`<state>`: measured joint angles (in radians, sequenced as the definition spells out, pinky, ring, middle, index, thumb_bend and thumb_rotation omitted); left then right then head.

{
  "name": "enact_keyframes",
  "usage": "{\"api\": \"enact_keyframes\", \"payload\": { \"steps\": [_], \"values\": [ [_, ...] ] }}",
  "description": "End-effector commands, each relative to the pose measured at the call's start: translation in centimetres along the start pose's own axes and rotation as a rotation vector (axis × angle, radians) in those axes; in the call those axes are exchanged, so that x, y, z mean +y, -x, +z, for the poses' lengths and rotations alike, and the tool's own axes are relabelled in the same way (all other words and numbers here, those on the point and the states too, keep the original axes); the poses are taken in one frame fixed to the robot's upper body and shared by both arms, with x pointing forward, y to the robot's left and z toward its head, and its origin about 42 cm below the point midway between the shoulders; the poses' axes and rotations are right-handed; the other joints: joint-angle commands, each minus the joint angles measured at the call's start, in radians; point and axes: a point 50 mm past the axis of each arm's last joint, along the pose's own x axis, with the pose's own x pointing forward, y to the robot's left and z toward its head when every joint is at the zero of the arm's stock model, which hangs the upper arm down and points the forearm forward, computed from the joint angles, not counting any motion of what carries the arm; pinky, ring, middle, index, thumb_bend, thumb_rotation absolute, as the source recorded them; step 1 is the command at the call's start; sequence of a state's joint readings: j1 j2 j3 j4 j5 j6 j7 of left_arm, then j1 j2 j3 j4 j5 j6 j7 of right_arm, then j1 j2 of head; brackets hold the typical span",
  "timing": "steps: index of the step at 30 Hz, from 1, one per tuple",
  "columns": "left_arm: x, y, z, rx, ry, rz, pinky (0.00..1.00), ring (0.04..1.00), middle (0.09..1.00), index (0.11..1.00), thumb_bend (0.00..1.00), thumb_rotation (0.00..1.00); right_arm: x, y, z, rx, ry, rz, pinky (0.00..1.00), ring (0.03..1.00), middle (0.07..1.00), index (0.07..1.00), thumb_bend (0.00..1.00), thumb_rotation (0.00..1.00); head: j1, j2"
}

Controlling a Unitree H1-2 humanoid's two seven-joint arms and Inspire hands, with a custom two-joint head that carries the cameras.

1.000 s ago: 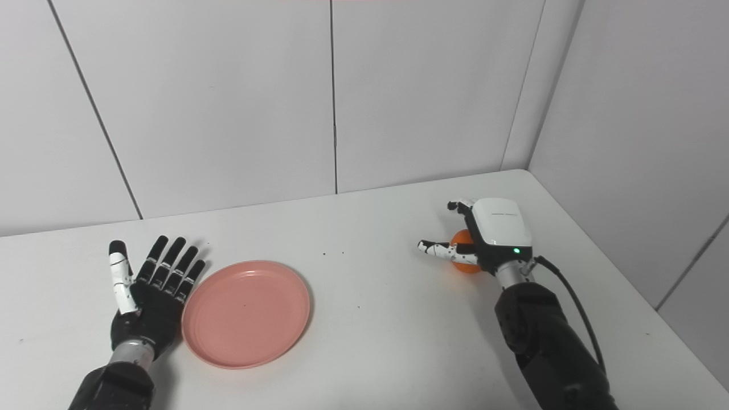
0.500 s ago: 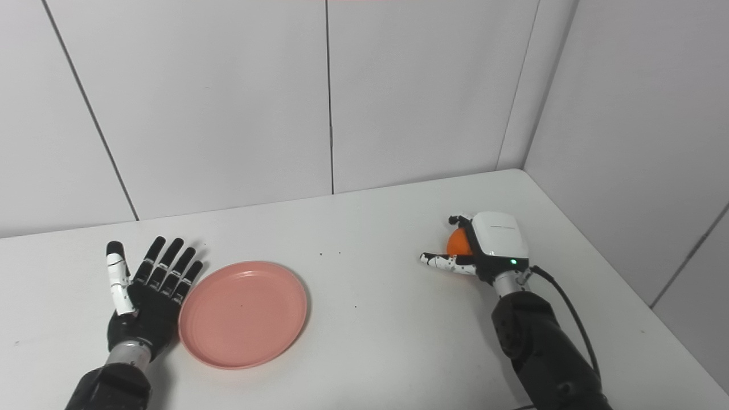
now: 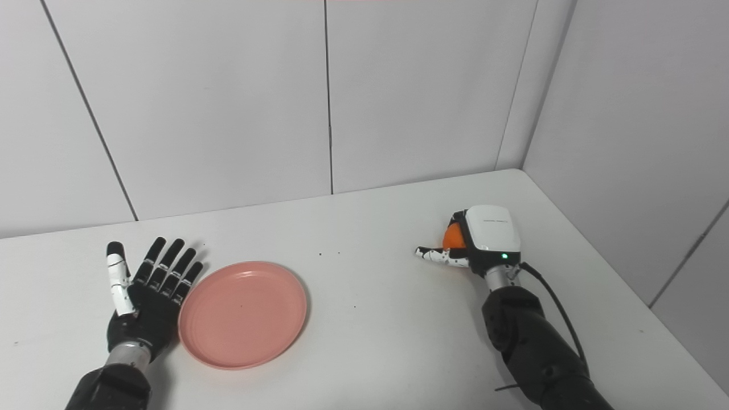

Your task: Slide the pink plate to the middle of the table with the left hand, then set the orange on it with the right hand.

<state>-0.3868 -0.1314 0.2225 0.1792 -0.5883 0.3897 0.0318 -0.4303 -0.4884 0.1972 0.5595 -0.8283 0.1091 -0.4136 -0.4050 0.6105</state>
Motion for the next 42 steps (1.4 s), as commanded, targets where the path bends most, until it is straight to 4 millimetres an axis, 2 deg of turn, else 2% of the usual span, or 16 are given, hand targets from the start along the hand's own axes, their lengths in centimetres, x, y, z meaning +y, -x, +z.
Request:
{"api": "enact_keyframes", "payload": {
  "steps": [1,4,8,10,12,17,20,22,25,29,33,36,38,42],
  "values": [
    [2.2,0.9,-2.3,0.125,-0.023,0.114,0.86,0.833,0.835,0.886,0.63,0.83,1.5,1.0,-0.5,-0.017,-0.001,0.087,0.16,0.230,0.282,0.333,0.66,0.71,0.001,-0.001],
    [2.1,0.9,-2.3,0.124,-0.025,0.114,0.86,0.829,0.835,0.888,0.63,0.83,1.4,1.2,-0.4,-0.020,-0.005,0.107,0.20,0.274,0.328,0.427,0.64,0.71,0.001,-0.001],
    [2.0,0.9,-2.3,0.123,-0.022,0.106,0.87,0.835,0.840,0.896,0.62,0.84,1.2,1.4,-0.4,-0.031,-0.019,0.125,0.23,0.308,0.358,0.432,0.62,0.71,0.000,0.000],
    [2.0,1.0,-2.3,0.123,-0.020,0.104,0.87,0.834,0.839,0.894,0.62,0.84,1.2,1.5,-0.5,-0.038,-0.034,0.123,0.18,0.243,0.295,0.359,0.57,0.66,0.000,0.001],
    [2.0,1.0,-2.4,0.125,-0.020,0.105,0.87,0.832,0.837,0.891,0.62,0.84,1.1,1.6,-0.5,-0.044,-0.050,0.125,0.11,0.165,0.222,0.271,0.51,0.57,0.000,0.002],
    [1.9,1.0,-2.5,0.126,-0.020,0.105,0.87,0.835,0.842,0.887,0.62,0.83,0.1,1.4,-0.2,-0.060,-0.066,0.132,0.08,0.131,0.186,0.222,0.47,0.48,0.002,0.003],
    [1.9,1.0,-2.5,0.127,-0.018,0.101,0.87,0.837,0.845,0.893,0.62,0.84,-1.2,1.0,0.5,-0.074,-0.070,0.120,0.09,0.138,0.193,0.228,0.46,0.50,0.002,0.003],
    [1.8,1.0,-2.6,0.126,-0.011,0.103,0.87,0.837,0.846,0.891,0.62,0.84,-2.0,0.8,0.9,-0.080,-0.072,0.109,0.08,0.130,0.188,0.223,0.46,0.47,0.005,0.003],
    [1.7,1.0,-2.7,0.128,-0.005,0.100,0.87,0.837,0.842,0.892,0.62,0.84,-4.1,0.6,2.1,-0.103,-0.096,0.095,0.08,0.139,0.198,0.233,0.47,0.47,0.016,0.005],
    [1.4,1.1,-2.8,0.126,-0.007,0.098,0.85,0.832,0.840,0.892,0.62,0.84,-6.5,0.7,3.6,-0.151,-0.142,0.025,0.07,0.123,0.177,0.217,0.50,0.42,0.029,0.010],
    [1.0,1.2,-2.9,0.123,-0.012,0.100,0.85,0.824,0.842,0.899,0.62,0.85,-8.9,0.9,5.1,-0.212,-0.160,-0.066,0.06,0.106,0.160,0.201,0.50,0.42,0.047,0.013],
    [0.8,1.2,-3.1,0.125,-0.008,0.100,0.85,0.826,0.845,0.902,0.61,0.86,-10.6,1.1,6.3,-0.263,-0.167,-0.113,0.06,0.106,0.161,0.202,0.50,0.44,0.070,0.016],
    [0.7,1.3,-3.3,0.126,-0.008,0.099,0.85,0.818,0.838,0.896,0.61,0.85,-11.4,1.2,6.8,-0.295,-0.175,-0.135,0.06,0.104,0.159,0.200,0.50,0.39,0.086,0.016],
    [0.2,1.3,-3.9,0.127,-0.007,0.095,0.83,0.813,0.836,0.886,0.62,0.83,-13.3,1.5,8.5,-0.365,-0.201,-0.170,0.06,0.103,0.160,0.198,0.49,0.41,0.127,0.017]
  ]
}}
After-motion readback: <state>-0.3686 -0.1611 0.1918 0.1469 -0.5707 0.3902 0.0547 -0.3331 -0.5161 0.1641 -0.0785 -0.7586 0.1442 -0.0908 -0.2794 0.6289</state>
